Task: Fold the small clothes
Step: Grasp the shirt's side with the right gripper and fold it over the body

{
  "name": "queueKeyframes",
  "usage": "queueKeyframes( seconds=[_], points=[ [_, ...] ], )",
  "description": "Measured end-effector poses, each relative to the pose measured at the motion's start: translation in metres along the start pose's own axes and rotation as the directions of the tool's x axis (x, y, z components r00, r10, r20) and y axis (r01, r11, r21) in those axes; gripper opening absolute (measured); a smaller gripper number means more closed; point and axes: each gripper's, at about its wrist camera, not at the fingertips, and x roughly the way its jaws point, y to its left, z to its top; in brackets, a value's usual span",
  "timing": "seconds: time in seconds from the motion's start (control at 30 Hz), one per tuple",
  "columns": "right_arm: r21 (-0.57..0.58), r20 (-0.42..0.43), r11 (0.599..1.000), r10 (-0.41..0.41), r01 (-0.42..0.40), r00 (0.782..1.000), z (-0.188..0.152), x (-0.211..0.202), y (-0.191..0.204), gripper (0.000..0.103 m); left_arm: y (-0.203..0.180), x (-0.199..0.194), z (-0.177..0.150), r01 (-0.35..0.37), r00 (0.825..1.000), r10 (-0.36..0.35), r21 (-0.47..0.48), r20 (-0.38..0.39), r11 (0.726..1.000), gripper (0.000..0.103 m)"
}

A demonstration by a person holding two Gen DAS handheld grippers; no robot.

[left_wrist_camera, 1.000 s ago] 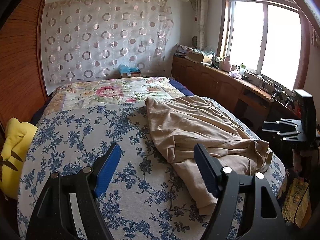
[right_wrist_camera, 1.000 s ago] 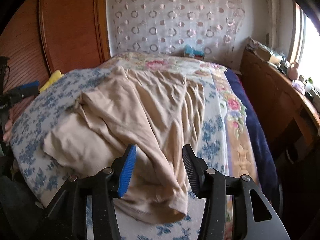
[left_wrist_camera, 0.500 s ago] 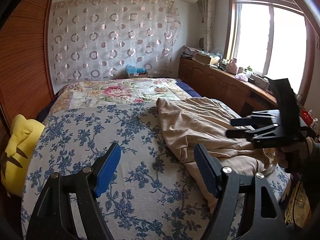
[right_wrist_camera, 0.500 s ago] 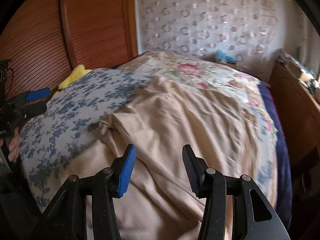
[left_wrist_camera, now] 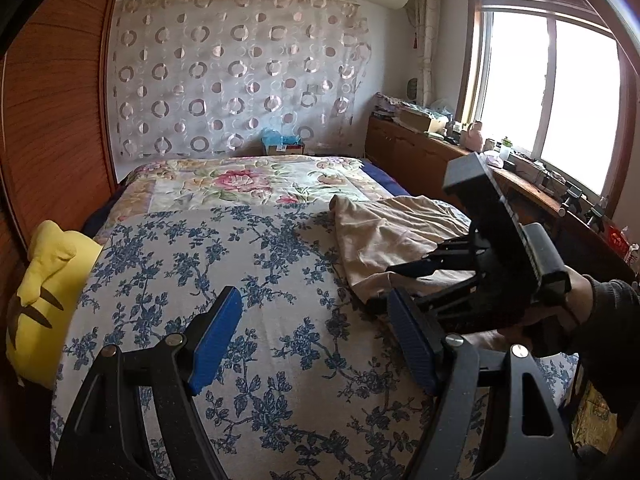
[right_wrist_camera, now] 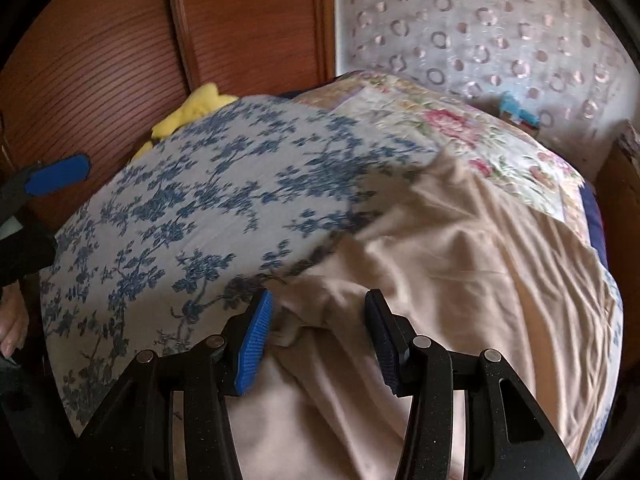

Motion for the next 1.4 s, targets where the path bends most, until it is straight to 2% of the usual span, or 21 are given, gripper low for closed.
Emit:
queueKeyframes(
  seconds=[0.2,0.3,0.37,0.43,0.53,0.7,0.8,1.03,1.13,1.27,1.3,1.33,1.4],
  points=[
    [-0.051,-0.07,0.997,-0.06,0.057,0.996,0.006,0.024,0.004,0.05,0.0,0.003,-0.003,0.006,1.0,-0.007,-0.002,-0.007,1.0,0.076],
    [-0.027,-0.066,0.999,-0.039,0.037,0.997,0.009,0.029,0.0,0.05,-0.002,0.003,-0.004,0.01,1.0,-0.01,0.003,-0.01,1.0,0.076],
    [-0.028,-0.055,0.998,-0.051,0.049,0.997,0.007,0.025,-0.003,0.037,-0.003,0.004,-0.005,0.01,1.0,-0.01,0.006,-0.014,1.0,0.076],
    [-0.029,-0.042,0.996,-0.084,0.083,0.996,0.006,0.023,-0.006,0.015,-0.004,0.004,-0.006,0.013,1.0,-0.013,0.008,-0.018,1.0,0.076],
    [-0.019,0.023,0.995,-0.099,0.099,0.995,0.01,0.004,-0.009,0.011,-0.006,0.005,-0.008,0.019,1.0,-0.019,0.009,-0.022,1.0,0.076],
    [0.073,0.134,0.984,-0.171,0.163,0.976,0.021,-0.036,-0.05,0.01,-0.012,0.008,-0.009,0.033,0.999,-0.033,0.018,-0.032,0.999,0.076],
    [0.11,0.14,0.961,-0.267,0.253,0.953,0.028,-0.049,-0.082,0.01,-0.015,0.009,-0.01,0.041,0.999,-0.04,0.021,-0.036,0.999,0.076],
    [0.21,0.077,0.887,-0.434,0.411,0.898,0.037,-0.051,-0.154,0.01,-0.021,0.013,-0.014,0.052,0.997,-0.05,0.027,-0.052,0.998,0.076],
    [0.226,0.044,0.844,-0.508,0.486,0.86,0.036,-0.036,-0.172,0.01,-0.024,0.015,-0.017,0.058,0.996,-0.056,0.031,-0.064,0.998,0.076],
    [0.304,-0.07,0.777,-0.558,0.551,0.827,0.036,-0.006,-0.187,0.011,-0.028,0.019,-0.021,0.066,0.995,-0.062,0.039,-0.083,0.997,0.076],
    [0.323,-0.109,0.762,-0.558,0.56,0.822,0.035,0.001,-0.194,0.019,-0.028,0.019,-0.021,0.068,0.994,-0.064,0.04,-0.085,0.997,0.076],
    [0.333,-0.127,0.752,-0.561,0.568,0.818,0.034,0.005,-0.194,0.032,-0.029,0.02,-0.022,0.069,0.994,-0.066,0.042,-0.088,0.997,0.076],
    [0.339,-0.138,0.752,-0.556,0.566,0.82,0.034,0.009,-0.193,0.041,-0.032,0.022,-0.022,0.073,0.993,-0.068,0.043,-0.091,0.996,0.076]
  ],
)
